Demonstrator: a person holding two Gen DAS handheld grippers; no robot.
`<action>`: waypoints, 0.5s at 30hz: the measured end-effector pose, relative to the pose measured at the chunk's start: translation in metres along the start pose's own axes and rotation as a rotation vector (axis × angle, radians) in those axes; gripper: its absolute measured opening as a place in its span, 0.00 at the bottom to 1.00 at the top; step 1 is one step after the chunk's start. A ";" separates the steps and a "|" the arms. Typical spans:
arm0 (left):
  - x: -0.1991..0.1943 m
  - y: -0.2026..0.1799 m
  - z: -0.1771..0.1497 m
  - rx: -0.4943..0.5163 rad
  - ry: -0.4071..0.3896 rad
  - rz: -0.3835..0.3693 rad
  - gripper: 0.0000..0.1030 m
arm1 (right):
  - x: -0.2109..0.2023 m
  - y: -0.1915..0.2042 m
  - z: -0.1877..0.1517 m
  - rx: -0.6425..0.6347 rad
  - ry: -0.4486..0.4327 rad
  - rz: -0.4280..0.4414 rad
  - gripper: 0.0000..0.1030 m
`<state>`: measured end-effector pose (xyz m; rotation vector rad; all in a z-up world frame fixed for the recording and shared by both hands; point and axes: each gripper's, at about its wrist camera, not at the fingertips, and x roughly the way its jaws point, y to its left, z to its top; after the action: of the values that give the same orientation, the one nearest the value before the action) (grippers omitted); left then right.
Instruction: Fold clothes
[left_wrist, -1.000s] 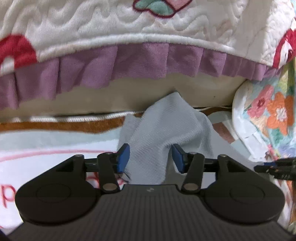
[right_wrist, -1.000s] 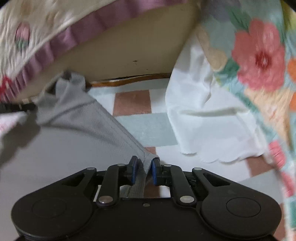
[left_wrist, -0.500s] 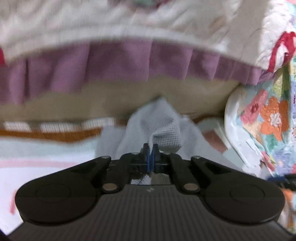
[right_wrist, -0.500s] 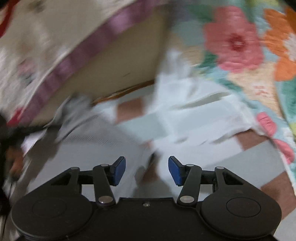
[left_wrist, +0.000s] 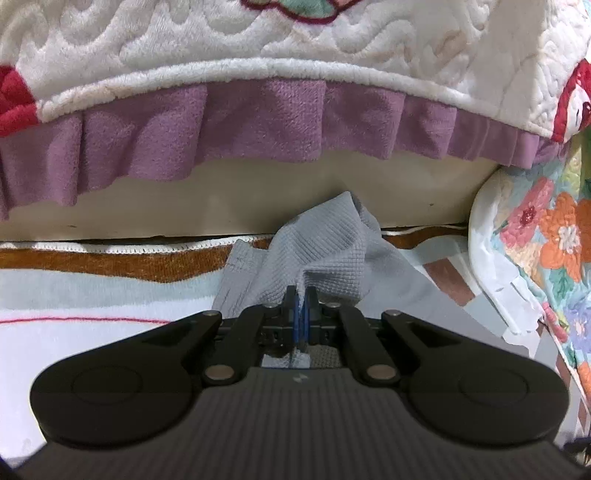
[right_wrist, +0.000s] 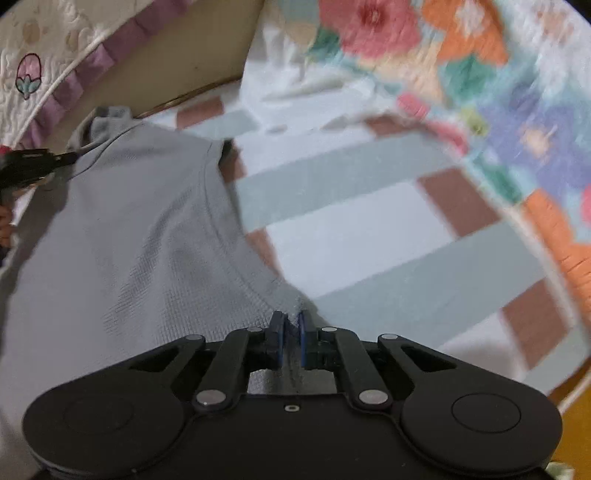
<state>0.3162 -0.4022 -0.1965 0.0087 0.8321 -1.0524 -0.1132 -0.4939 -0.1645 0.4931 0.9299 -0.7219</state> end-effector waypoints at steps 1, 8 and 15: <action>-0.001 -0.001 0.000 0.005 0.006 0.003 0.02 | -0.002 -0.001 0.000 -0.007 -0.018 -0.034 0.08; -0.002 -0.002 -0.007 0.005 0.031 0.015 0.02 | 0.010 -0.010 0.012 0.005 0.055 -0.054 0.31; 0.001 0.014 -0.006 -0.088 0.030 -0.033 0.03 | 0.002 0.026 0.054 -0.031 -0.069 0.028 0.45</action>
<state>0.3238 -0.3930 -0.2062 -0.0634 0.9078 -1.0477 -0.0642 -0.5126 -0.1362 0.4507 0.8671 -0.6942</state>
